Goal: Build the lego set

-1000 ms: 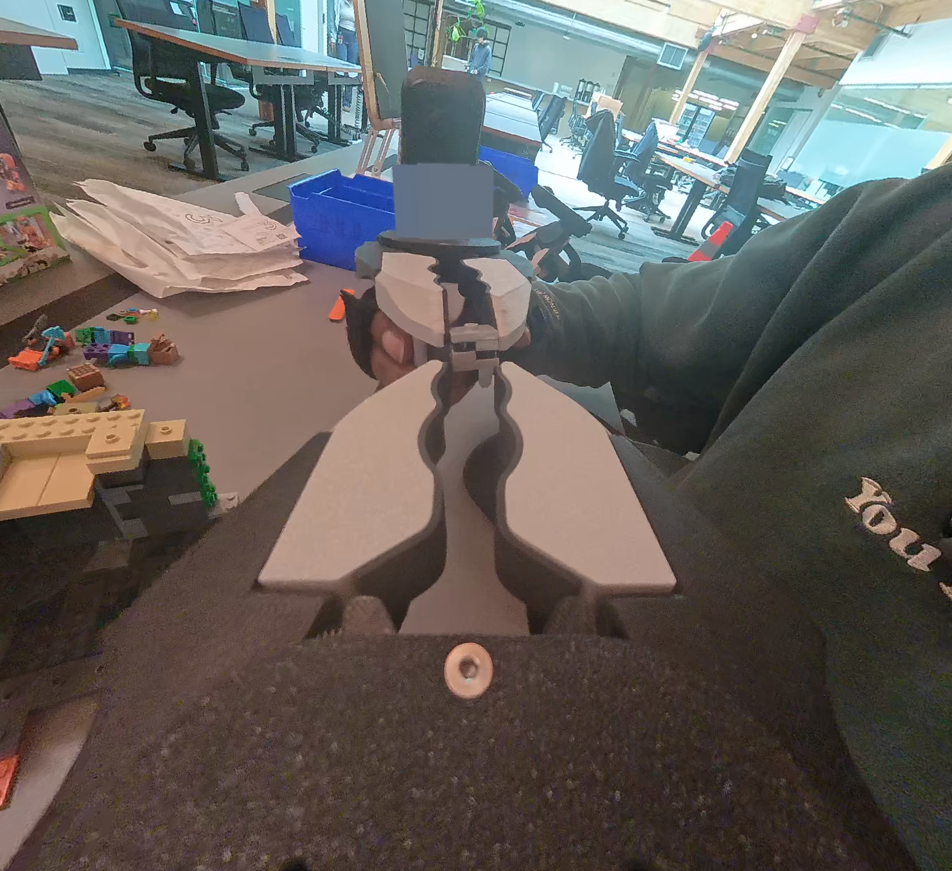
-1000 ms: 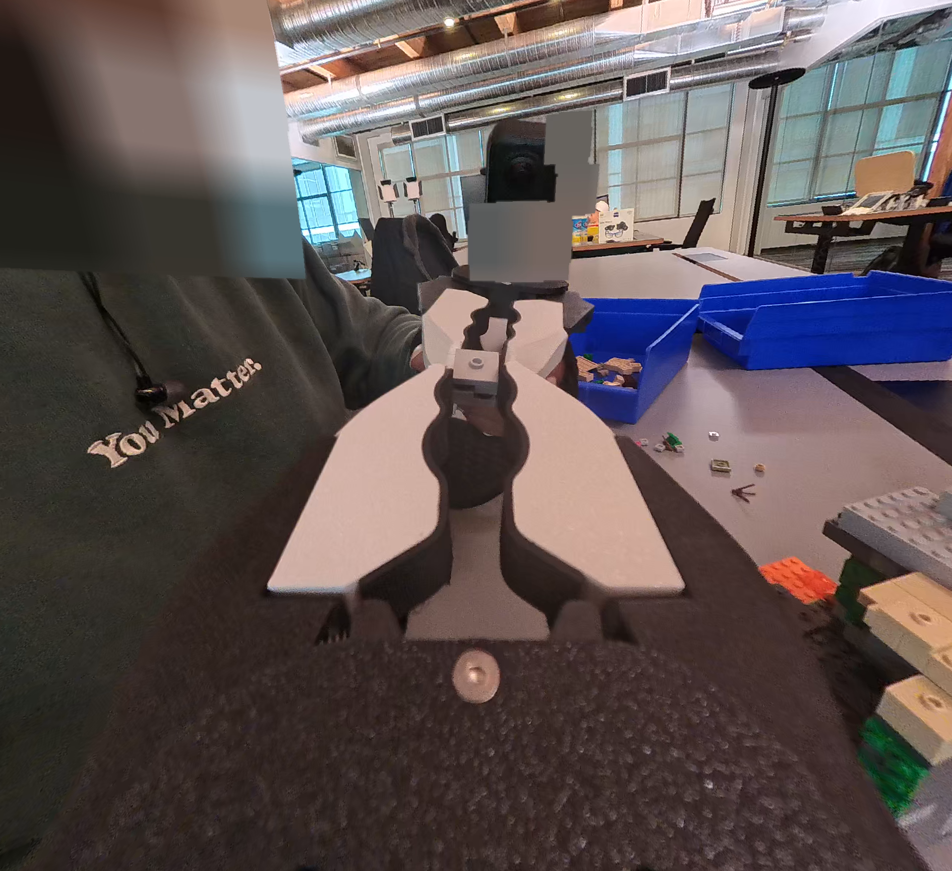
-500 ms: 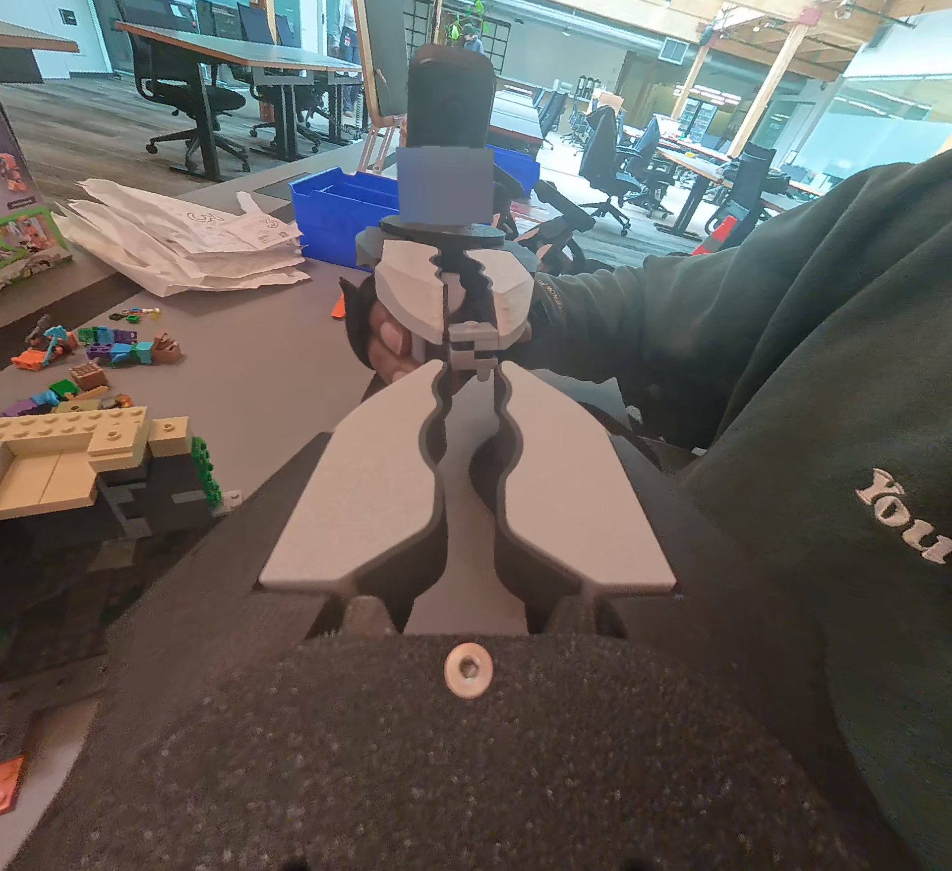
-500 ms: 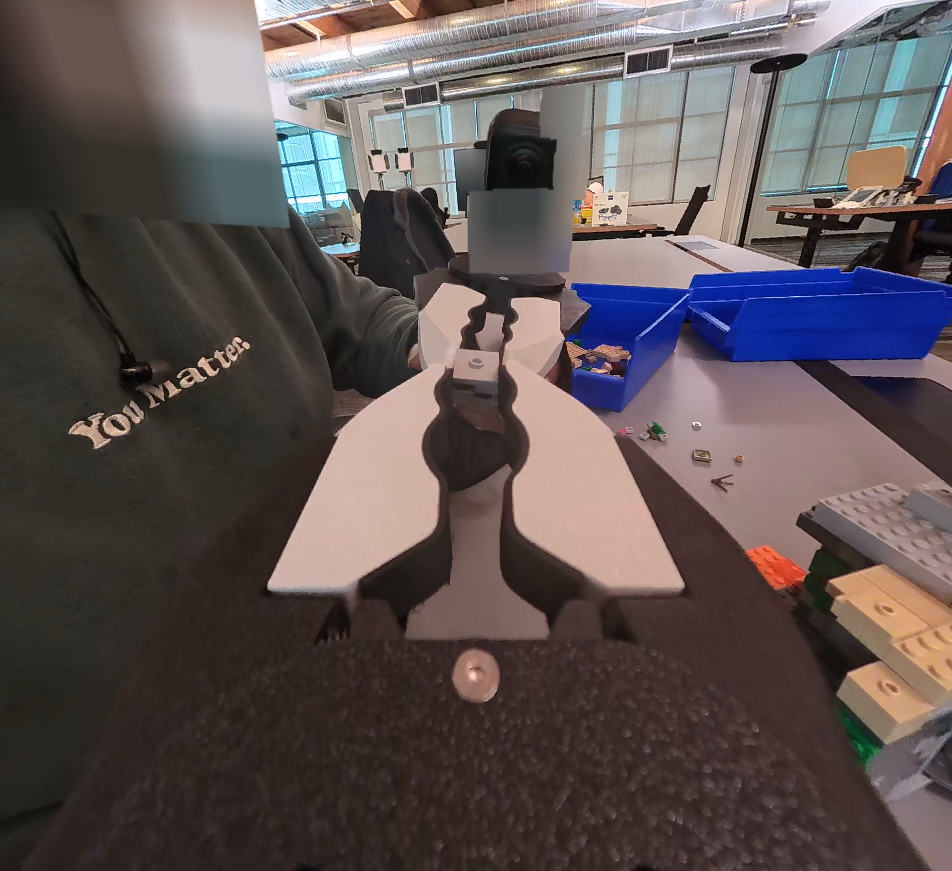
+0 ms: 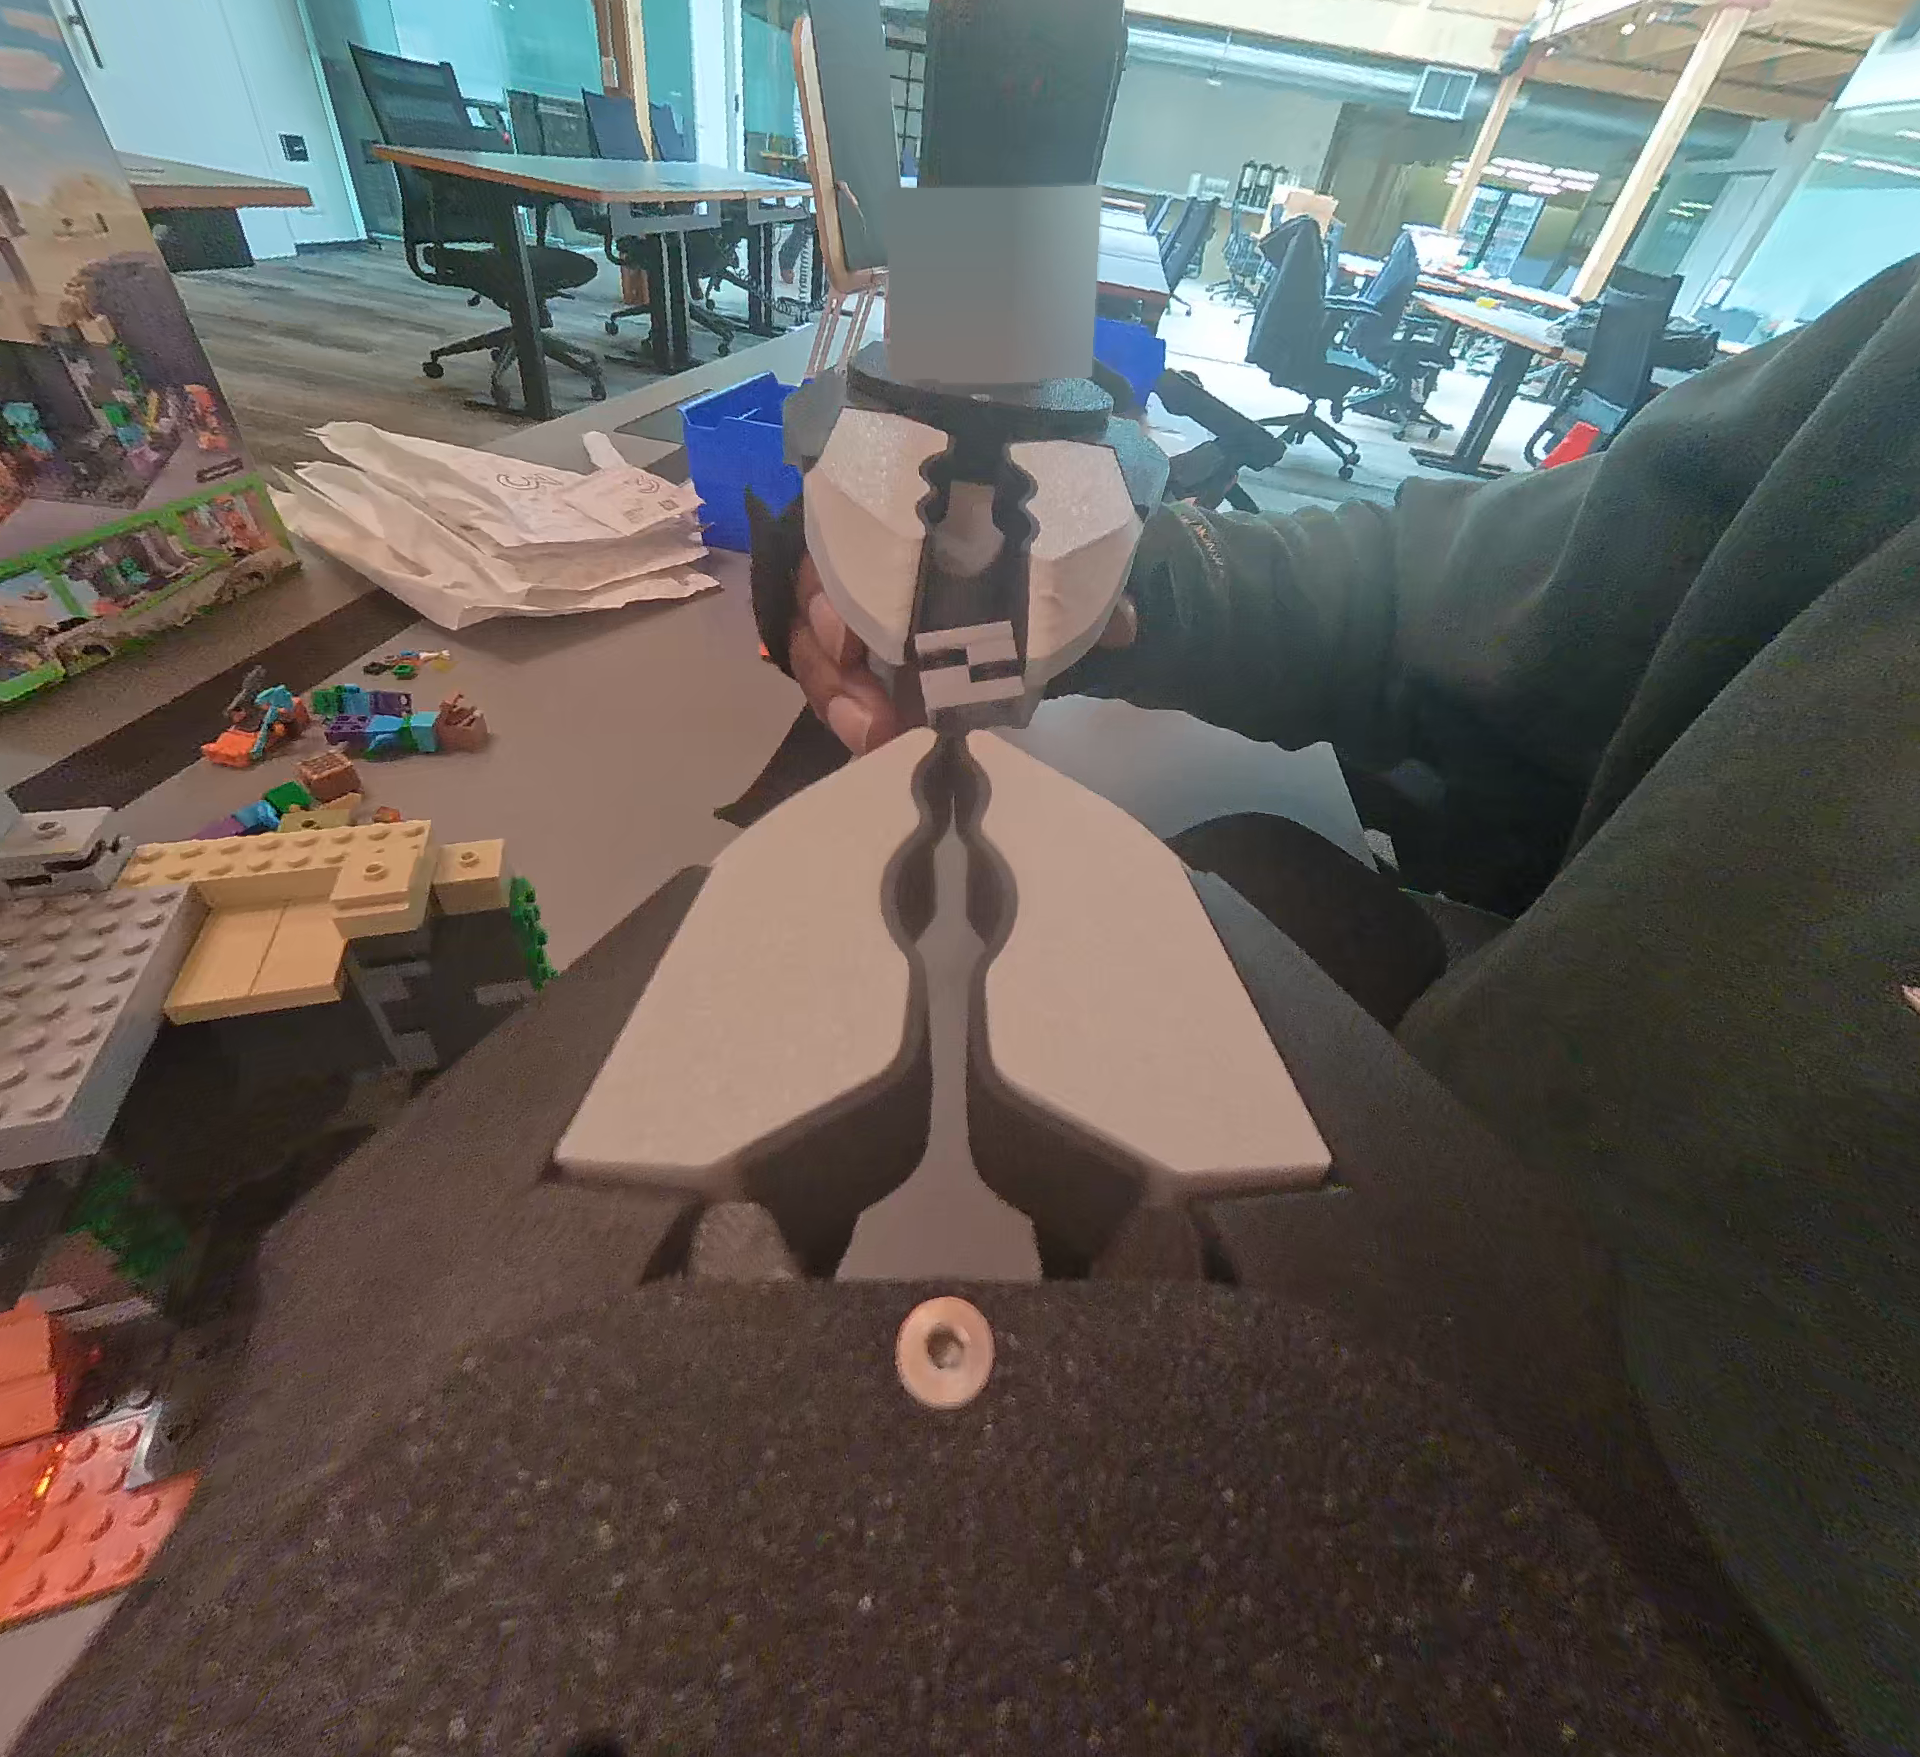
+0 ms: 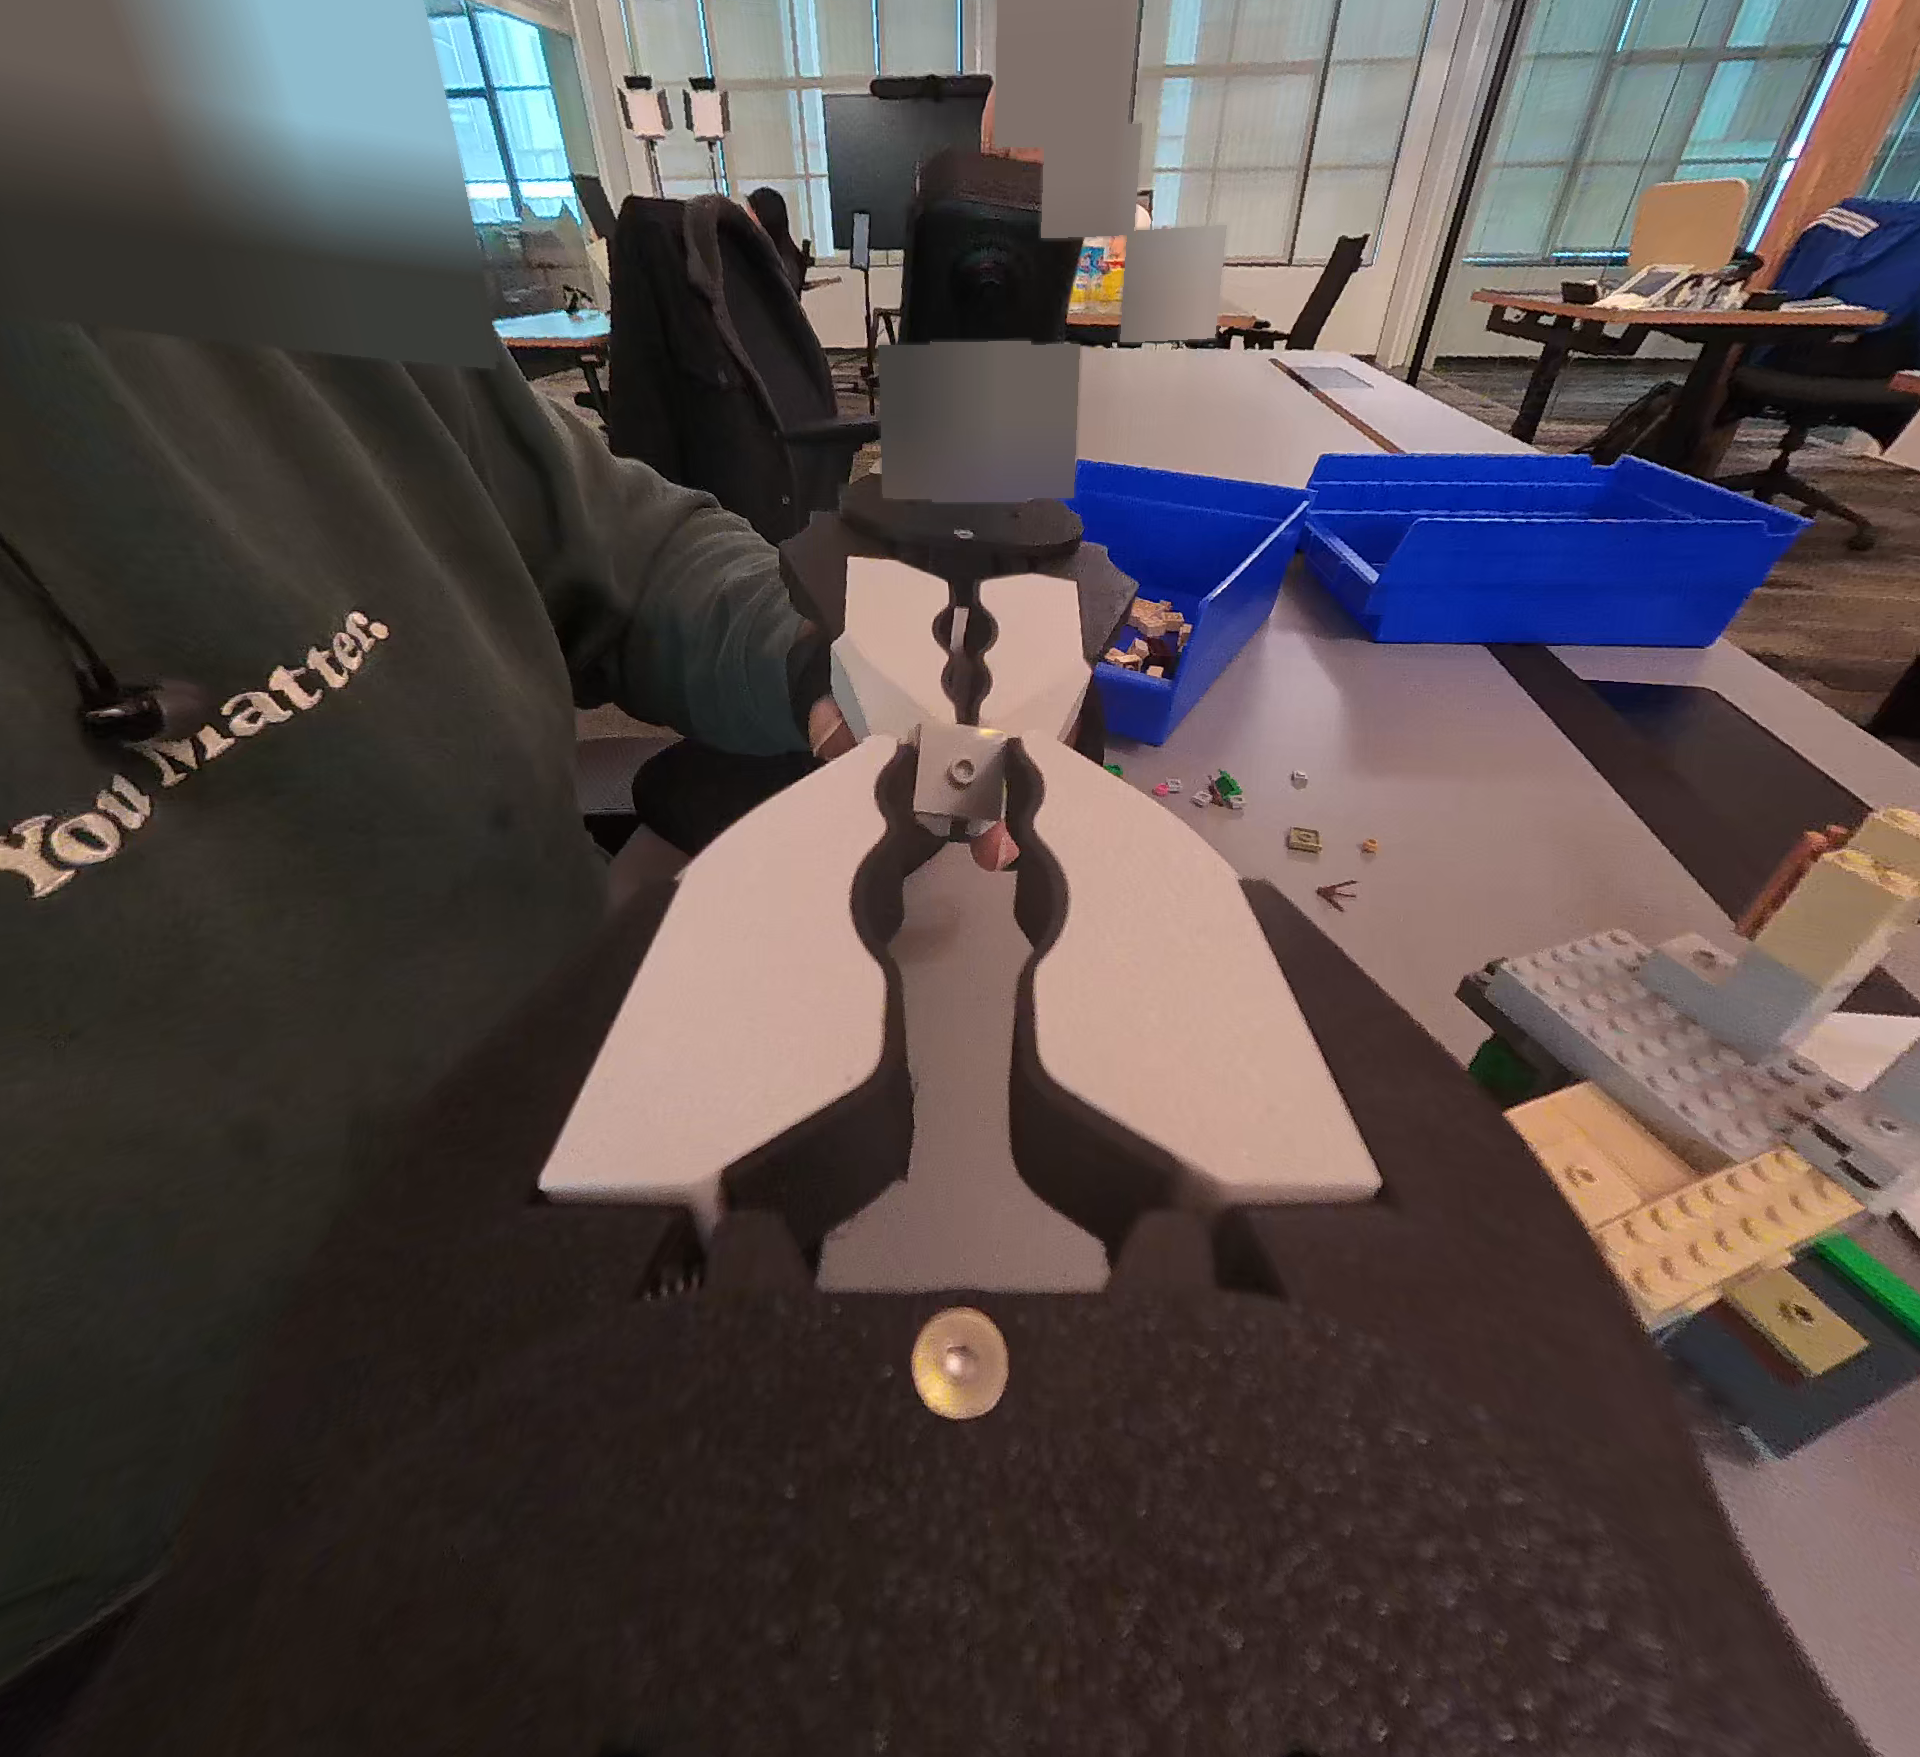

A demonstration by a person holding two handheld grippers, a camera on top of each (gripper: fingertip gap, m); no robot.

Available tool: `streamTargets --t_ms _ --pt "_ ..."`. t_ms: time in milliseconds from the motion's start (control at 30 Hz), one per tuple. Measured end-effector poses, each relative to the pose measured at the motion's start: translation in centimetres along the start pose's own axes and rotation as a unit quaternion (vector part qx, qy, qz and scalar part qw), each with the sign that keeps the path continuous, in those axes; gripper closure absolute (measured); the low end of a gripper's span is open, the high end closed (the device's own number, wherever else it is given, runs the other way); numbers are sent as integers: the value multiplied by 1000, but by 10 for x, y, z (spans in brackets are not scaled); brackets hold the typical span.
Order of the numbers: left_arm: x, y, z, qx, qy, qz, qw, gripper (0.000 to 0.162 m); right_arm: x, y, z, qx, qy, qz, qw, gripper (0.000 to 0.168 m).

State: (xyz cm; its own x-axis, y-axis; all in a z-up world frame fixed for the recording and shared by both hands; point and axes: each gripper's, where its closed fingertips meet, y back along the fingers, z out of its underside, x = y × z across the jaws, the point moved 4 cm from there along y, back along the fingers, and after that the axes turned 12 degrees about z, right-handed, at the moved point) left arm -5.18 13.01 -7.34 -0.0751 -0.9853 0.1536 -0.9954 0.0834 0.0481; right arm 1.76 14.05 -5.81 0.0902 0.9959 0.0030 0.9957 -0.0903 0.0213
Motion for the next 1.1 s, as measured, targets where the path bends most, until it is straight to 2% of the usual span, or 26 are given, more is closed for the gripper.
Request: streamTargets --t_ms 233,267,400,700,1100 --pt "-5 3 0 13 3 -2 1000 162 8 -1 0 9 -8 7 1000 152" --pt "-7 4 -1 17 4 -6 1000 149 9 -1 0 10 -9 9 1000 152" --pt "-10 7 -3 23 4 -16 1000 143 12 -2 1 13 -14 10 1000 152" --pt "-8 3 -13 29 -4 -20 999 143 15 -1 0 48 -32 -2 998 153" --pt "-6 5 -11 27 -13 -25 999 146 11 -5 3 10 -7 10 1000 152"
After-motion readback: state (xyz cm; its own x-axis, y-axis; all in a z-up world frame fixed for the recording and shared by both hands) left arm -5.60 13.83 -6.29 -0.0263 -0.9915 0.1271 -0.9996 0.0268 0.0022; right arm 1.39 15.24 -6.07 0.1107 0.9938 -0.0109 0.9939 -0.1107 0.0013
